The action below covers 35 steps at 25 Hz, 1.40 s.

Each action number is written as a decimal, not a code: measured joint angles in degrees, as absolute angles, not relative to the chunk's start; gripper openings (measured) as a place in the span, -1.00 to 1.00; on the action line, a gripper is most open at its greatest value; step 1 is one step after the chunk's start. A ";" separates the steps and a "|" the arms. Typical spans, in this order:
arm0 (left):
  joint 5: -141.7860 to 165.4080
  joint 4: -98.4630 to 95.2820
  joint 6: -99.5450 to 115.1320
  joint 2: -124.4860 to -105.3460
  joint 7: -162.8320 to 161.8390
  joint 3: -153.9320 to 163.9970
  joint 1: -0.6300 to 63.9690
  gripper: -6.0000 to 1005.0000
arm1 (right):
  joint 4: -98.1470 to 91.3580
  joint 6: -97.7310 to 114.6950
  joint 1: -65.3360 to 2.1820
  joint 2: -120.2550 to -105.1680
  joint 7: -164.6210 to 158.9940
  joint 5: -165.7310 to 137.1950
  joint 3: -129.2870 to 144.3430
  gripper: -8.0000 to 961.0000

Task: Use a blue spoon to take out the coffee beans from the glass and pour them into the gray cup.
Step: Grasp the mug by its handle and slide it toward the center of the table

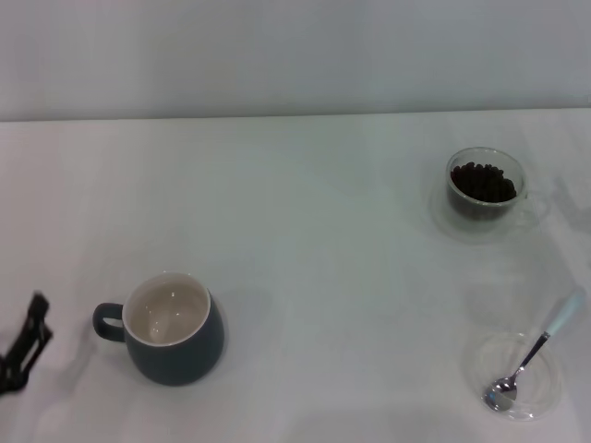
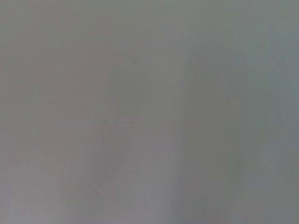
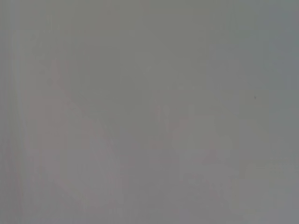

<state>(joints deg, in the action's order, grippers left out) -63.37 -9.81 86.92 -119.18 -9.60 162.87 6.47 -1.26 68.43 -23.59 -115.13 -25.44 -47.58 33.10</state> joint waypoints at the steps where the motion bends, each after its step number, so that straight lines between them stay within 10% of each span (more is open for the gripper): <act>1: -62.27 -9.38 87.51 -119.18 -9.61 162.86 5.60 0.74 | -1.40 68.39 -23.73 -115.13 -25.44 -47.53 33.08 0.81; 13: -53.16 -1.94 90.99 -119.14 -9.39 162.86 1.38 0.74 | -1.67 68.01 -26.87 -115.29 -25.33 -47.45 33.07 0.81; 35: -50.56 -1.69 77.28 -119.18 -9.23 162.50 12.43 0.74 | -1.67 68.74 -26.35 -115.40 -25.65 -47.46 32.78 0.81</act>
<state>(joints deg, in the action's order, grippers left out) -50.56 -1.69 77.28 -119.18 -9.23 162.50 12.43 -1.67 68.74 -26.35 -115.40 -25.65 -47.46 32.78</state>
